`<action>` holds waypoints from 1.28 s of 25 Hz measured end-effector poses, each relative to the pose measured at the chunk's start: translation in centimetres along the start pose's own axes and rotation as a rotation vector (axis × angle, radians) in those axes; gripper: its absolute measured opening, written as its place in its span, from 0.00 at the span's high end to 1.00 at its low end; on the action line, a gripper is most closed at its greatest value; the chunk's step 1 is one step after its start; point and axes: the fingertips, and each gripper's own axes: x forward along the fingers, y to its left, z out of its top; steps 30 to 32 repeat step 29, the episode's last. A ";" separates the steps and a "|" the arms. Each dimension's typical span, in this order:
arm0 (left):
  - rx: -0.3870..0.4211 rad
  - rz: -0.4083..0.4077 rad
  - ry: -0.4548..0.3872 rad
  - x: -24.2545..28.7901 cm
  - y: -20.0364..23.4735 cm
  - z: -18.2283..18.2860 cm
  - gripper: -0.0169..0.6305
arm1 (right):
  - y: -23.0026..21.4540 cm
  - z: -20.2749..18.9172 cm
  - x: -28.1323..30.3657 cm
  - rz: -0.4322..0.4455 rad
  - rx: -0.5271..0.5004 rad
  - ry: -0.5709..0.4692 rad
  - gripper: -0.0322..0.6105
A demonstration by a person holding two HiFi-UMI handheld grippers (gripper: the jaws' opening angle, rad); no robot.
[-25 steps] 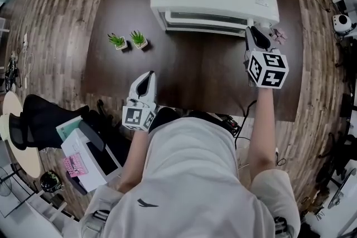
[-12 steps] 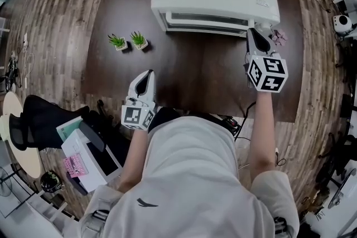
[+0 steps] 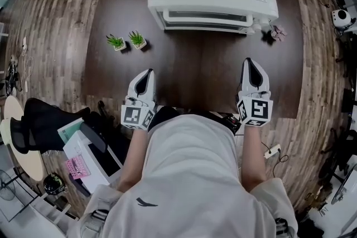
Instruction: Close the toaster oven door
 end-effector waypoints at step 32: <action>0.009 -0.029 -0.019 0.0 -1.0 0.6 0.98 | 2.4 -1.5 -2.9 0.002 0.004 -0.016 0.95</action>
